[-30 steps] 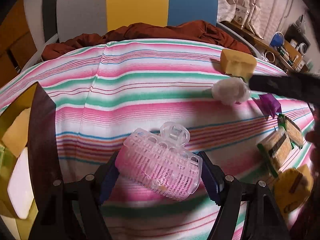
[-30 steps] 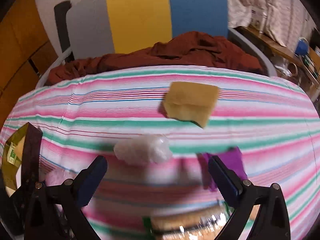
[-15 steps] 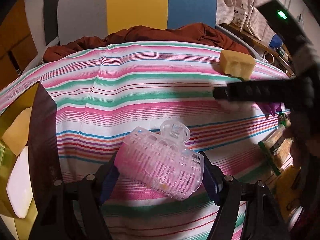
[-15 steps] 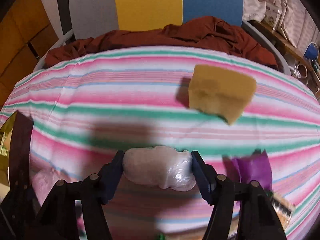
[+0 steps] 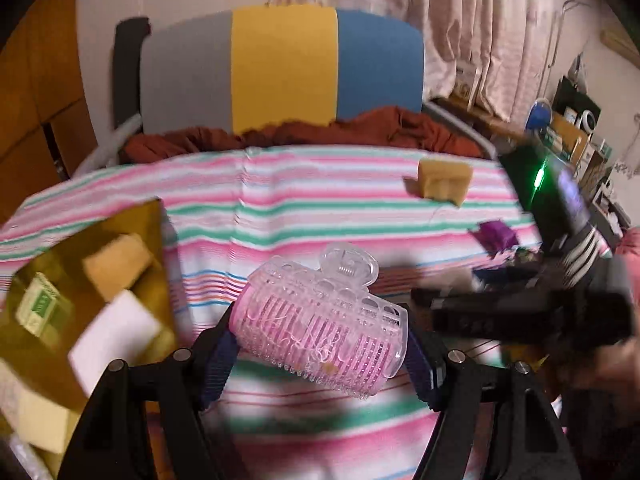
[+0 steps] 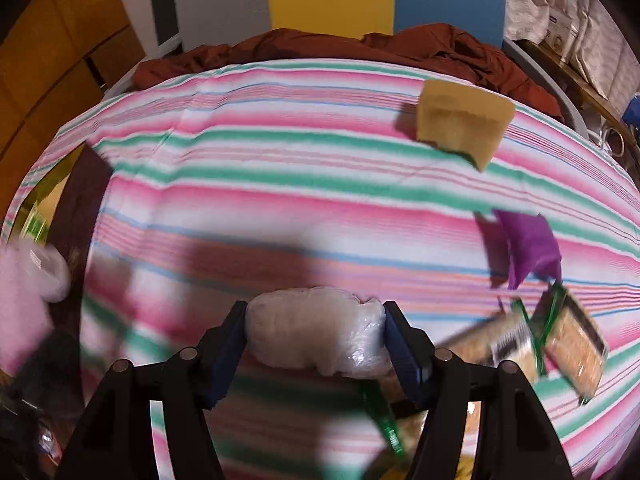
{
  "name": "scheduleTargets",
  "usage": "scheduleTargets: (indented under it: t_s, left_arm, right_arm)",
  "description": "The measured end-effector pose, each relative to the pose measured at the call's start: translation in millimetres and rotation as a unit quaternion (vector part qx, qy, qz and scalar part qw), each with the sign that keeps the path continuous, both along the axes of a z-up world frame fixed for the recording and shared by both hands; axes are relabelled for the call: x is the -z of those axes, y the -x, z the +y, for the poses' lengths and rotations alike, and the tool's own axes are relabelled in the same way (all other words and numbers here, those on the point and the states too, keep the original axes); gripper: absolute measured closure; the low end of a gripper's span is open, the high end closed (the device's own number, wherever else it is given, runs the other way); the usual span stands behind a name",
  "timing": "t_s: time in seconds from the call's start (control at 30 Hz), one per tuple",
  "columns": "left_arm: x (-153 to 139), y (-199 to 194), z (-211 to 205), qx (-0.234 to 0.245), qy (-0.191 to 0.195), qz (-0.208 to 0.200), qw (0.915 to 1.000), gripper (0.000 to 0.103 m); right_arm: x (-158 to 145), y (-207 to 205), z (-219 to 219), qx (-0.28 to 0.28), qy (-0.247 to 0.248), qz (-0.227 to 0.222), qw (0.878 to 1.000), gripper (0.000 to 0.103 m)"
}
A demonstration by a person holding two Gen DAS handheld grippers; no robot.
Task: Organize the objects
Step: 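Release the pink roller into the gold tray with left tool while right tool holds the bundle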
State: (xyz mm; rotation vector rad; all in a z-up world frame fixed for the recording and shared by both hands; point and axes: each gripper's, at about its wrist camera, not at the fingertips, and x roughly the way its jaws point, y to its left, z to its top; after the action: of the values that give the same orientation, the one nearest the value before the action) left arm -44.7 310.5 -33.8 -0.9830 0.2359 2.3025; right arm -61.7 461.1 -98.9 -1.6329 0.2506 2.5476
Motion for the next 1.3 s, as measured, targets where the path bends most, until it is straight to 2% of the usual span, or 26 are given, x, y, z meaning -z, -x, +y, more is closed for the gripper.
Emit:
scheduleTargets:
  t_s: [0.2, 0.37, 0.53, 0.67, 0.93, 1.3]
  left_arm:
    - [-39, -11, -58, -0.036, -0.03, 0.037, 0.9982, 0.029]
    - [-49, -6, -104, -0.095, -0.032, 0.046, 0.9939, 0.029]
    - [-47, -2, -140, -0.135, -0.034, 0.04, 0.9894, 0.029]
    - [-39, -2, -160, -0.151, -0.031, 0.039, 0.9873, 0.029]
    - [-14, -1, -201, -0.181, -0.03, 0.008, 0.9829, 0.029]
    - [-13, 9, -241, -0.216, -0.048, 0.007, 0.9752, 0.036]
  right_arm:
    - [7, -29, -38, -0.041, -0.048, -0.001, 0.998, 0.037]
    - [8, -30, -40, -0.041, -0.053, 0.007, 0.998, 0.037]
    - [10, -30, -43, -0.044, -0.063, 0.013, 0.997, 0.037]
    - [12, -29, -42, -0.046, -0.062, 0.015, 0.997, 0.037]
    - [12, -31, -45, -0.046, -0.065, 0.02, 0.997, 0.037]
    - [12, -32, -46, -0.046, -0.066, 0.021, 0.997, 0.037]
